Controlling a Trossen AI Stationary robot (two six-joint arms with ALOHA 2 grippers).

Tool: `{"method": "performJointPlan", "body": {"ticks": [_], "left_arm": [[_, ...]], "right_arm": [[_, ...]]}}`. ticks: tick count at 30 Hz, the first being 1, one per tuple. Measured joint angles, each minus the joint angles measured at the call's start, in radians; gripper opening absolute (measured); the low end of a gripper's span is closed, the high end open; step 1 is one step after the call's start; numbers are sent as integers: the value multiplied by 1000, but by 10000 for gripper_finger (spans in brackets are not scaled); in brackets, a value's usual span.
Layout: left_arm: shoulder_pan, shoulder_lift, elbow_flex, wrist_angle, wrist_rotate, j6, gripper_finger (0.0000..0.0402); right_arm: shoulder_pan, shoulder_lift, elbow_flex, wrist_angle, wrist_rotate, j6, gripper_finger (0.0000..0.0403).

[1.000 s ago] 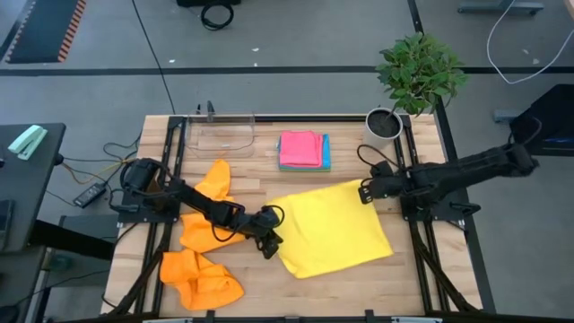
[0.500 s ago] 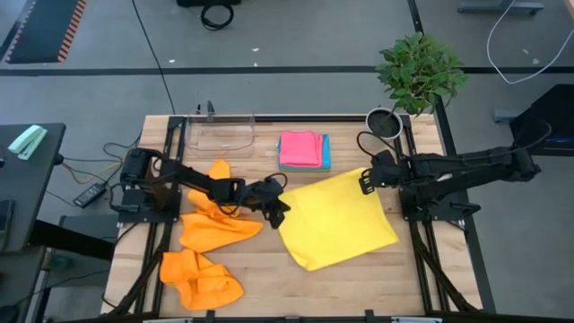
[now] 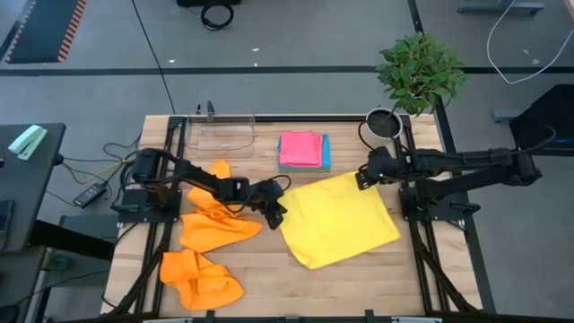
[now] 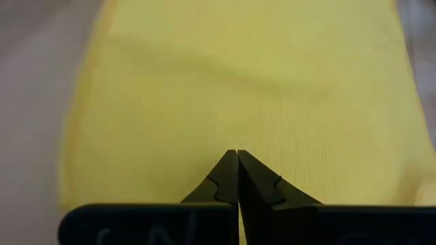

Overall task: Fold microfiber towels
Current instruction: Fold the yellow towel

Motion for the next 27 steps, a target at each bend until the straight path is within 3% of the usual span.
{"method": "performJointPlan", "body": {"ticks": [4,13,16,21,27], "left_arm": [[-35,7,0,-13,59,-26,14],[-218,7,0,-14,153,-83,16],[-296,7,0,22,162,-90,11],[-373,7,0,111,157,18,9],[-358,-35,0,239,89,34,8]], "right_arm": [[200,74,-13,228,-7,150,143],[583,523,-15,357,37,683,49],[656,626,-13,402,51,798,39],[692,713,16,435,118,746,37],[658,730,20,443,147,302,37]]}}
